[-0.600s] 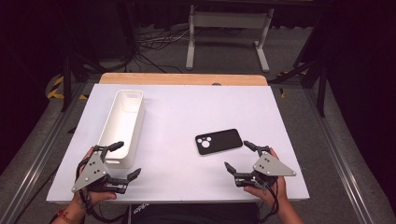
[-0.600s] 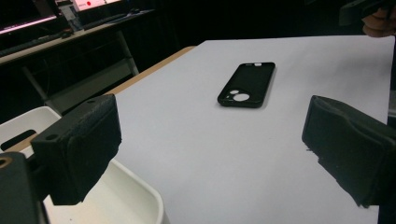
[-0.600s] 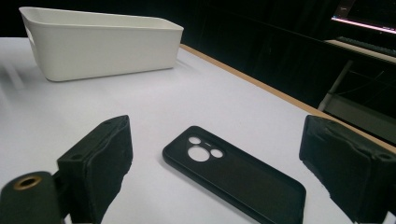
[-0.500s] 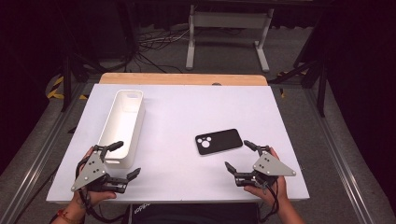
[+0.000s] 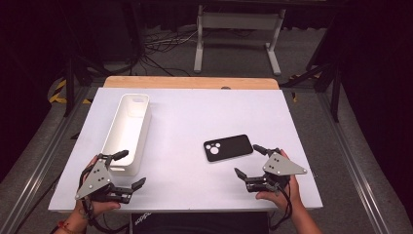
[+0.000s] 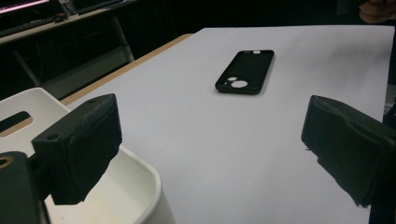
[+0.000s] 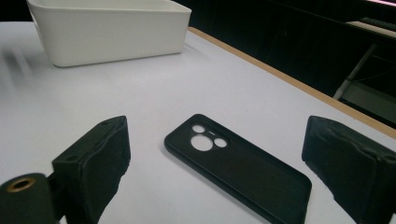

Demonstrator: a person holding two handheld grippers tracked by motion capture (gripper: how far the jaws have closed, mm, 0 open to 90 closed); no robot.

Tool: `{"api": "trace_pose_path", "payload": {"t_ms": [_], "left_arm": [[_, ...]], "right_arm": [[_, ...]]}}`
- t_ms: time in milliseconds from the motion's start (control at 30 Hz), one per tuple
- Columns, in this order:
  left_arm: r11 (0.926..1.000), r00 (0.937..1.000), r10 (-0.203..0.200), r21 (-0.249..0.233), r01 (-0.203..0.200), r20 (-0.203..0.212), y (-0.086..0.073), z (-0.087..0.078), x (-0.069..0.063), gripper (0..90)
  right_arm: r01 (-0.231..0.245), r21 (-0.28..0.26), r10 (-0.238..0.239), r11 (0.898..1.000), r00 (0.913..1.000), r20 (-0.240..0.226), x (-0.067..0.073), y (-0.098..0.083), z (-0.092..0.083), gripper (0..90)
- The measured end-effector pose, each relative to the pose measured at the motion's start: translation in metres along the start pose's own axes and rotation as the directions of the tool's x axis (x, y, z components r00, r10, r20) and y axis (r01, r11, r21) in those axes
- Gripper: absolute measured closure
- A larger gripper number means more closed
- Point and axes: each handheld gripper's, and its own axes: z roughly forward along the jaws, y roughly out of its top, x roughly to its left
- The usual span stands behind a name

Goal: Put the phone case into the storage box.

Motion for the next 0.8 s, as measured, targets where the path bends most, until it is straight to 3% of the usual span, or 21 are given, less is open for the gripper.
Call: {"api": "trace_pose_path", "payload": {"t_ms": [233,467,800], "left_arm": [[0.9997,0.9999,0.015,0.022,-0.015,-0.006,-0.002,0.0,-0.003,5.7],[0.9991,0.9997,0.023,0.035,-0.023,-0.005,-0.003,0.002,-0.004,5.7],[0.9986,0.9994,0.035,0.039,-0.035,0.001,-0.001,0.002,-0.008,5.7]], "right_arm": [[0.004,0.026,-0.004,1.0,1.0,-0.004,-0.006,0.004,0.004,10.8],[0.016,0.093,-0.014,0.996,0.9996,-0.023,-0.013,0.01,0.008,14.4],[0.093,0.214,-0.074,0.972,0.9926,-0.097,-0.014,0.026,0.027,18.1]]}}
